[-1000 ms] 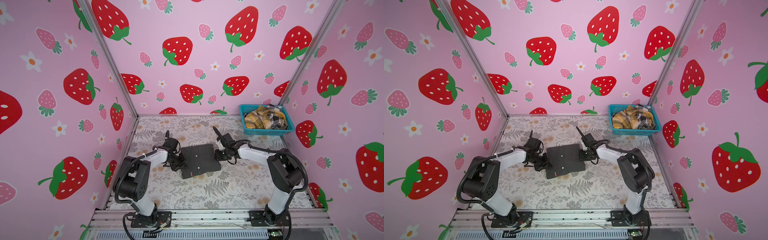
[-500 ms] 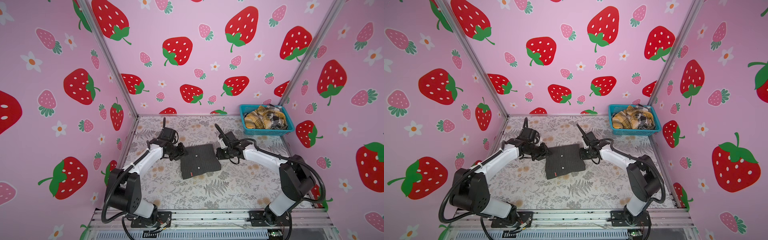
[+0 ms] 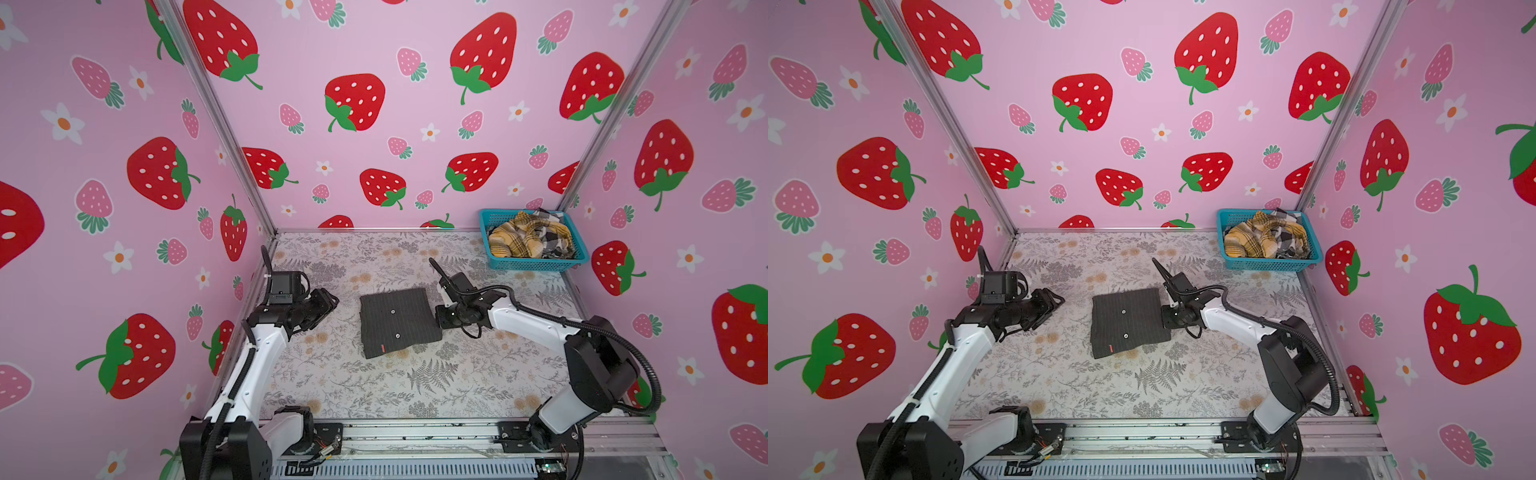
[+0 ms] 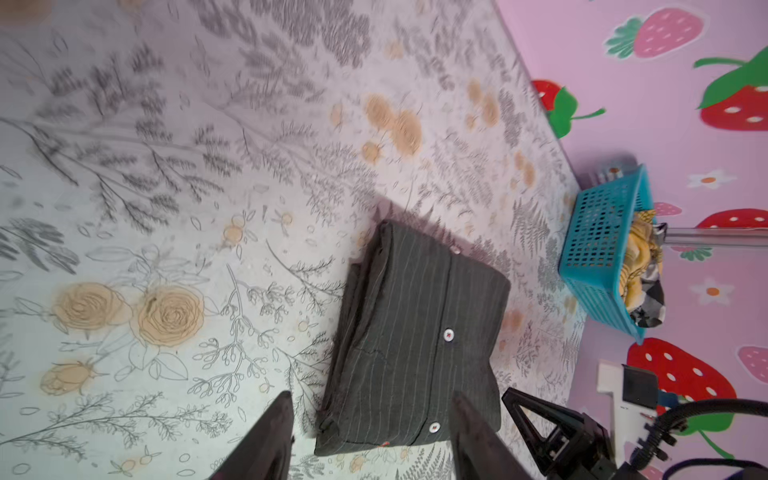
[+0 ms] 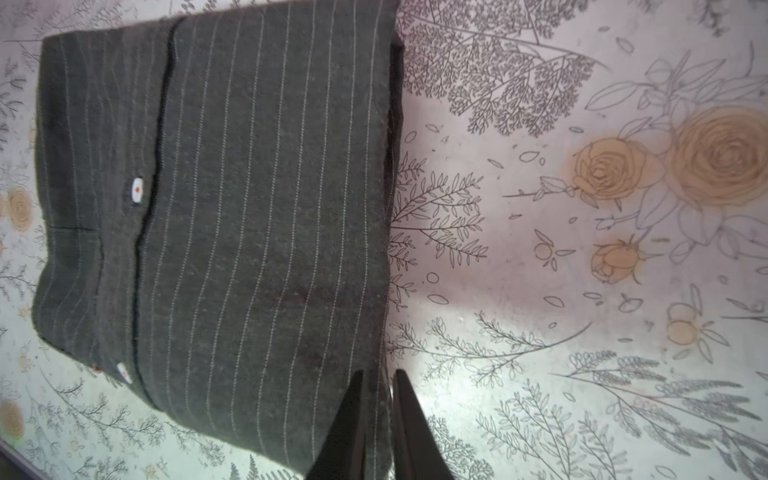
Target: Fold and stack the long sleeve shirts
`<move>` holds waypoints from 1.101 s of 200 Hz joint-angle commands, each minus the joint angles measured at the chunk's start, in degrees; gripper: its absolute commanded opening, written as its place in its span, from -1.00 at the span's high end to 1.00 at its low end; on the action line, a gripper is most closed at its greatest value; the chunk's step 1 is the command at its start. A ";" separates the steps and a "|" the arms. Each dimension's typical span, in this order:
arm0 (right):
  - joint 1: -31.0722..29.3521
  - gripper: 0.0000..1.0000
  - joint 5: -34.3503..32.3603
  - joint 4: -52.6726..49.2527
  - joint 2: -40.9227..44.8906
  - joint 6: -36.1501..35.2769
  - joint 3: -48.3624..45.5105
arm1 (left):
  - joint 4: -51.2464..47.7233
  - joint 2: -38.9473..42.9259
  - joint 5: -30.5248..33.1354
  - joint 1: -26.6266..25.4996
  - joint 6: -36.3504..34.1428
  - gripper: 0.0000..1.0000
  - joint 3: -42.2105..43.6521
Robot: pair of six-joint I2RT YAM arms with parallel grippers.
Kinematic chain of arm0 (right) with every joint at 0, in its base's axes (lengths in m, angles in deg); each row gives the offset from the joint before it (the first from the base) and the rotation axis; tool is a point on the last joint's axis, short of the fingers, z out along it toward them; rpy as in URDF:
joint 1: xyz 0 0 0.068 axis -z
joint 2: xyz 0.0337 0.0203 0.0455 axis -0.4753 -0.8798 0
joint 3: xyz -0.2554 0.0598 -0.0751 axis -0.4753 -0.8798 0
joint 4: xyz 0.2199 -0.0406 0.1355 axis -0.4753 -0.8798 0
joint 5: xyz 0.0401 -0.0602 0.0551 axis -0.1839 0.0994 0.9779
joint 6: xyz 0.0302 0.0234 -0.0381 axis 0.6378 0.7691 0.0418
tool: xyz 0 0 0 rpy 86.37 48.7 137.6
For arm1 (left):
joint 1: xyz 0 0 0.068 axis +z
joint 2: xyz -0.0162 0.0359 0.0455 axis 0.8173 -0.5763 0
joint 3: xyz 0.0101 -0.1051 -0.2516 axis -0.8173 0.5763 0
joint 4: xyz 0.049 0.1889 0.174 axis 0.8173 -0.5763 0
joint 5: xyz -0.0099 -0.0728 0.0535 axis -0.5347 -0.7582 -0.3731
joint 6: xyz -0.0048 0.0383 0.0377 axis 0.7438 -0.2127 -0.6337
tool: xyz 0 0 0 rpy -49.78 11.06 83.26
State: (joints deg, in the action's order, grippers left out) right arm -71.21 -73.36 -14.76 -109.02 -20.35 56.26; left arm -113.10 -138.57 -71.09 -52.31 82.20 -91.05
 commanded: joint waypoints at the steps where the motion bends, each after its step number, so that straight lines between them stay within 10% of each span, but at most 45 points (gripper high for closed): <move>1: 0.02 0.68 -0.33 0.99 -0.65 1.26 -1.79 | 3.40 -1.71 -11.39 0.50 2.83 -0.33 2.58; 142: -5.76 0.71 -5.29 -2.70 -2.97 6.02 -3.19 | 18.81 -18.23 -14.26 -0.27 4.00 -0.97 12.36; 220: -5.51 0.69 -3.88 -5.85 -4.98 2.80 9.00 | 29.62 -25.20 -11.93 -0.62 9.61 -0.90 14.27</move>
State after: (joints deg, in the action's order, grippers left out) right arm -76.61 -79.22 -19.60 -111.69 -16.67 62.84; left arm -84.05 -160.34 -87.89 -52.48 90.59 -78.77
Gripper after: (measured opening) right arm 0.158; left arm 0.944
